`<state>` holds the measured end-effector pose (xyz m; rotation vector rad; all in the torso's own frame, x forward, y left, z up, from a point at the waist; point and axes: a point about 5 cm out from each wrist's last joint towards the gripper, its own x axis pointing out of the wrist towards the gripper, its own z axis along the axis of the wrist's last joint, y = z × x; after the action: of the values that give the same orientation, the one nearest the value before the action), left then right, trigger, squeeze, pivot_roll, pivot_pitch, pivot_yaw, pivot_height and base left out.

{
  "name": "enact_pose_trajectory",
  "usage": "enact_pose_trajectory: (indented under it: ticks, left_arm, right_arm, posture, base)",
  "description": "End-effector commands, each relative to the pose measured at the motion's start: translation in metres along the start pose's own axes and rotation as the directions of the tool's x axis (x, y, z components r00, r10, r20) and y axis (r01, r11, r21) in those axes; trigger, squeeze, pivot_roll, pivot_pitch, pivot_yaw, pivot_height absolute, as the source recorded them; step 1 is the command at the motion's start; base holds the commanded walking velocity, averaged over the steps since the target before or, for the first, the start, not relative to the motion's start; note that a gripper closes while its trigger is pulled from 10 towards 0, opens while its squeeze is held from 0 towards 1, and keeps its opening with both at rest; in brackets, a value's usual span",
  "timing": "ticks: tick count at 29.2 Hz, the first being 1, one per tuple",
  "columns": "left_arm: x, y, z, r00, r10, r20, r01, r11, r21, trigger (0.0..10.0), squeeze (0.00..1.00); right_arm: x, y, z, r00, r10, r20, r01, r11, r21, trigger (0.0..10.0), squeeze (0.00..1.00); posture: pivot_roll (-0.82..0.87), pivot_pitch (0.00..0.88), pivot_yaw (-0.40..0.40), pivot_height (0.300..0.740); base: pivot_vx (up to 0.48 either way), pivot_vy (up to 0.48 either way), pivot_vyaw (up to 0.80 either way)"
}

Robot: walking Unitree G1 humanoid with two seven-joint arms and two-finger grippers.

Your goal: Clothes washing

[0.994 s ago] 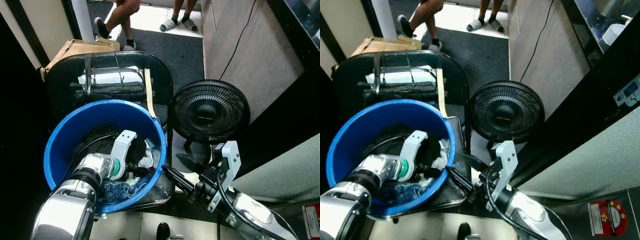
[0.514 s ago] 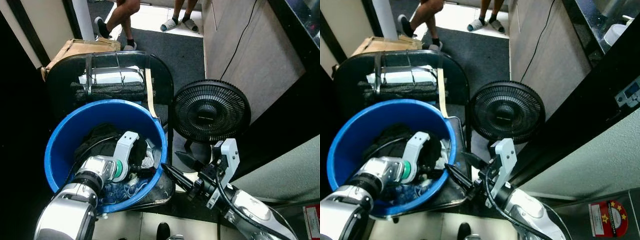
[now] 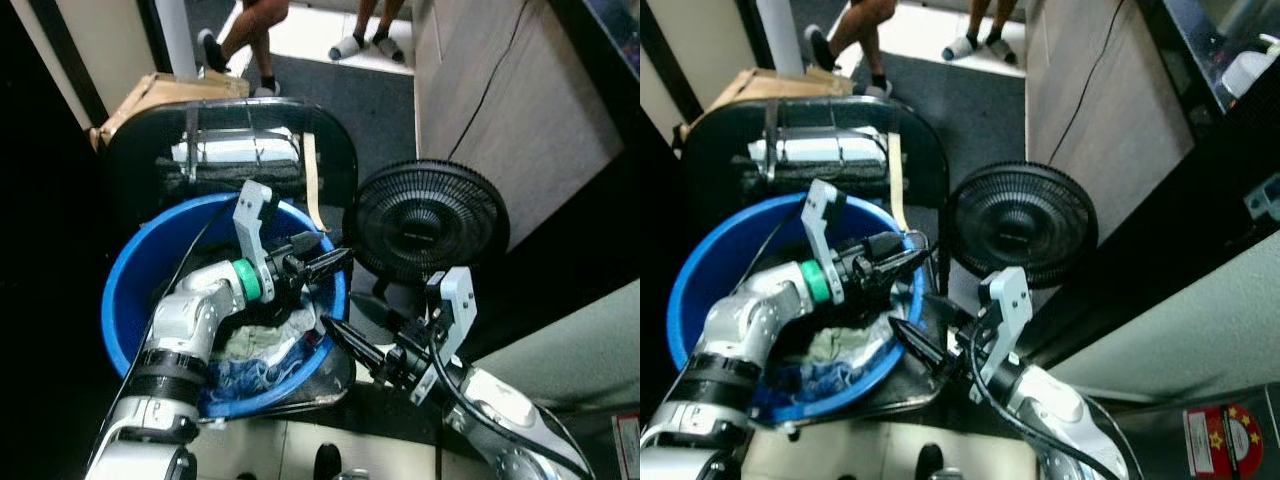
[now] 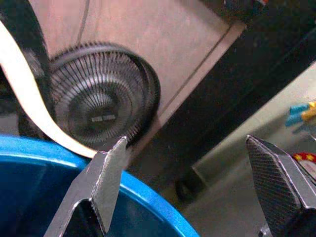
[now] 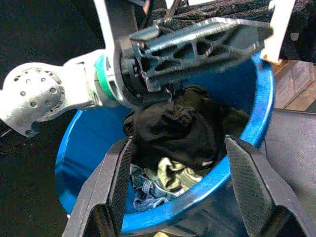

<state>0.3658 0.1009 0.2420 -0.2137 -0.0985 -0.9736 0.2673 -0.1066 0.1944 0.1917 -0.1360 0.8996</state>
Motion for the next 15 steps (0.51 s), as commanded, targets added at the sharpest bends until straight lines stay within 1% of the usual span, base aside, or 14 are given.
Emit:
enact_pose_trajectory:
  ticks: [1, 2, 3, 4, 5, 6, 7, 8, 9, 10, 11, 12, 14, 15]
  left_arm:
    - [-0.002, 0.000, -0.011, 1.000, 0.013, -0.017, -0.013, 1.000, 0.003, 0.0, 0.00]
    - [-0.002, 0.000, -0.011, 1.000, 0.013, -0.017, -0.013, 1.000, 0.003, 0.0, 0.00]
    - [-0.002, 0.002, -0.015, 0.998, 0.046, -0.050, -0.044, 0.999, 0.025, 0.0, 0.00]
    - [-0.002, 0.002, -0.015, 0.998, 0.046, -0.050, -0.044, 0.999, 0.025, 0.0, 0.00]
    - [-0.001, 0.007, -0.019, 0.989, 0.104, -0.102, -0.096, 0.992, 0.078, 0.0, 0.00]
    - [0.000, 0.014, -0.019, 0.973, 0.189, -0.132, -0.170, 0.975, 0.143, 3.2, 0.00]
    - [0.000, 0.014, -0.019, 0.973, 0.189, -0.132, -0.170, 0.975, 0.143, 3.2, 0.00]
    - [-0.001, 0.021, -0.016, 0.947, 0.288, -0.144, -0.253, 0.942, 0.221, 10.0, 0.00]
    - [-0.001, 0.021, -0.016, 0.947, 0.288, -0.144, -0.253, 0.942, 0.221, 10.0, 0.00]
    - [-0.006, 0.034, -0.006, 0.890, 0.443, -0.107, -0.393, 0.865, 0.313, 10.0, 0.00]
    - [-0.014, 0.047, 0.008, 0.821, 0.569, -0.044, -0.516, 0.774, 0.368, 10.0, 0.00]
    - [-0.014, 0.047, 0.008, 0.821, 0.569, -0.044, -0.516, 0.774, 0.368, 10.0, 0.00]
    - [-0.030, 0.063, 0.027, 0.700, 0.712, 0.051, -0.671, 0.631, 0.390, 10.0, 0.00]
    - [-0.030, 0.063, 0.027, 0.700, 0.712, 0.051, -0.671, 0.631, 0.390, 10.0, 0.00]
  right_arm:
    - [-0.002, 0.000, -0.004, 1.000, 0.008, -0.011, -0.008, 1.000, 0.004, 10.0, 0.00]
    - [-0.002, 0.000, -0.004, 1.000, 0.008, -0.011, -0.008, 1.000, 0.004, 10.0, 0.00]
    - [-0.002, 0.000, -0.004, 1.000, 0.016, -0.013, -0.016, 1.000, -0.003, 10.0, 0.00]
    - [-0.002, 0.000, -0.004, 1.000, 0.016, -0.013, -0.016, 1.000, -0.003, 10.0, 0.00]
    - [-0.001, -0.001, -0.003, 1.000, 0.023, -0.014, -0.023, 1.000, -0.011, 10.0, 0.00]
    - [-0.001, -0.003, -0.001, 0.999, 0.028, -0.014, -0.029, 0.999, -0.019, 10.0, 0.00]
    - [-0.001, -0.003, -0.001, 0.999, 0.028, -0.014, -0.029, 0.999, -0.019, 10.0, 0.00]
    - [-0.001, -0.004, 0.001, 0.999, 0.032, -0.013, -0.032, 0.999, -0.026, 10.0, 0.00]
    - [-0.001, -0.004, 0.001, 0.999, 0.032, -0.013, -0.032, 0.999, -0.026, 10.0, 0.00]
    - [0.000, -0.005, 0.003, 0.999, 0.035, -0.011, -0.036, 0.999, -0.032, 10.0, 0.00]
    - [0.002, -0.006, 0.004, 0.999, 0.040, -0.009, -0.040, 0.998, -0.039, 10.0, 0.00]
    - [0.002, -0.006, 0.004, 0.999, 0.040, -0.009, -0.040, 0.998, -0.039, 10.0, 0.00]
    - [0.005, -0.008, 0.006, 0.999, 0.049, -0.008, -0.050, 0.998, -0.047, 10.0, 0.00]
    - [0.005, -0.008, 0.006, 0.999, 0.049, -0.008, -0.050, 0.998, -0.047, 10.0, 0.00]
  posture:
    - [0.05, 0.320, -0.029, 0.740]
    - [0.05, 0.320, -0.029, 0.740]
    - [0.05, 0.313, -0.034, 0.740]
    - [0.05, 0.313, -0.034, 0.740]
    - [0.04, 0.304, -0.039, 0.740]
    - [0.04, 0.302, -0.040, 0.740]
    - [0.04, 0.302, -0.040, 0.740]
    - [0.03, 0.293, -0.044, 0.740]
    - [0.03, 0.293, -0.044, 0.740]
    - [0.03, 0.285, -0.046, 0.740]
    - [0.03, 0.266, -0.053, 0.740]
    - [0.03, 0.266, -0.053, 0.740]
    - [0.02, 0.252, -0.060, 0.740]
    - [0.02, 0.252, -0.060, 0.740]
  base:
    - [0.000, 0.000, 0.00]
    - [0.000, 0.000, 0.00]
    - [0.000, 0.000, 0.00]
    - [0.000, 0.000, 0.00]
    - [0.000, 0.000, 0.00]
    - [0.000, 0.000, 0.00]
    - [0.000, 0.000, 0.00]
    - [0.000, 0.000, 0.00]
    - [0.000, 0.000, 0.00]
    - [0.000, 0.000, 0.00]
    - [0.000, 0.000, 0.00]
    - [0.000, 0.000, 0.00]
    - [0.000, 0.000, 0.00]
    - [0.000, 0.000, 0.00]
